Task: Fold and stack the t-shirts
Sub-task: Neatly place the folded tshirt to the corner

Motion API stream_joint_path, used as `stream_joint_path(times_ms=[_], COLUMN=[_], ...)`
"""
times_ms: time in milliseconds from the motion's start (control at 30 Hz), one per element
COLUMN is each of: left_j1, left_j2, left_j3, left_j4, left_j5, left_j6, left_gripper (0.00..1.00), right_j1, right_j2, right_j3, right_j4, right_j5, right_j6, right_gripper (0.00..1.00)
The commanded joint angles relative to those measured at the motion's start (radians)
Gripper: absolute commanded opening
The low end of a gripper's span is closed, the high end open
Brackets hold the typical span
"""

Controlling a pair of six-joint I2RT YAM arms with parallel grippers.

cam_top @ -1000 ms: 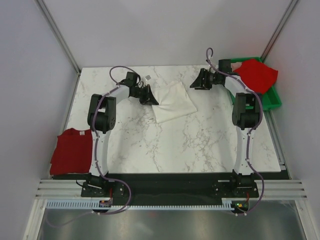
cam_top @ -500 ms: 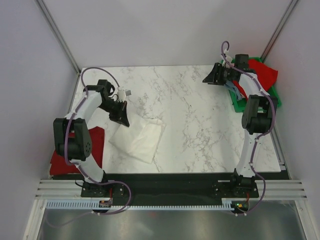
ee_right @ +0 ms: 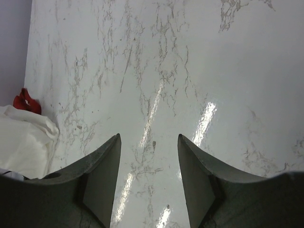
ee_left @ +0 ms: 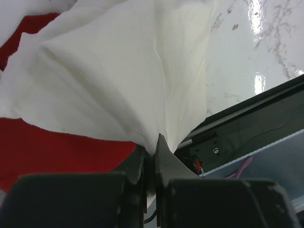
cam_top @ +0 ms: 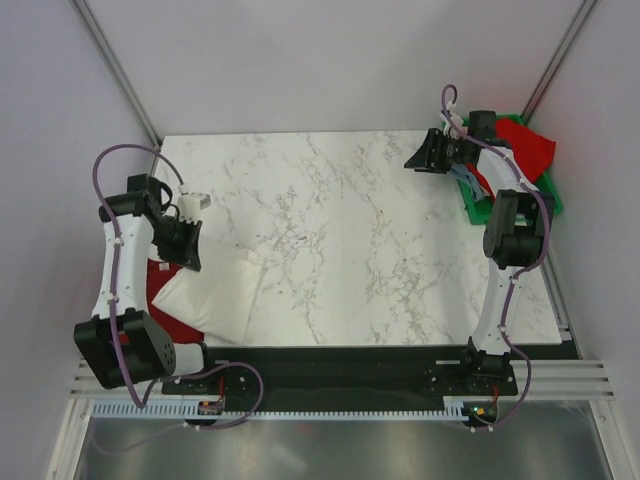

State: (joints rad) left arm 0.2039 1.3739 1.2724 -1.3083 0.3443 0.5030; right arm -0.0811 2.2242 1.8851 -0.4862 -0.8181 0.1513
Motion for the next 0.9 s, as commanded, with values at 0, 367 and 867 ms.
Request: stream_joint_path(times_ms=[0, 367, 867], left_j1=[0.044, 0.083, 0.109], left_j2=[-0.117, -0.298, -0.361], left_j3=[-0.031, -0.025, 0.07], left_j4=[-0.108, -0.161, -0.221], left_j5=[-0.089, -0.195, -0.318], left_j6=[0.111, 0.155, 0.201], left_gripper=[0.02, 0.02, 0.02], right_j1=[0.0, 0.0, 0.009], right_j2=[-0.063, -0.018, -0.001], right_j3=[-0.014, -0.014, -0.023], right_j4=[0.024, 0.04, 0.064], right_j5=[-0.036, -0.082, -0.124], right_j6=[0.005, 0.044, 0.068], right_gripper=[0.59, 0.59, 0.58])
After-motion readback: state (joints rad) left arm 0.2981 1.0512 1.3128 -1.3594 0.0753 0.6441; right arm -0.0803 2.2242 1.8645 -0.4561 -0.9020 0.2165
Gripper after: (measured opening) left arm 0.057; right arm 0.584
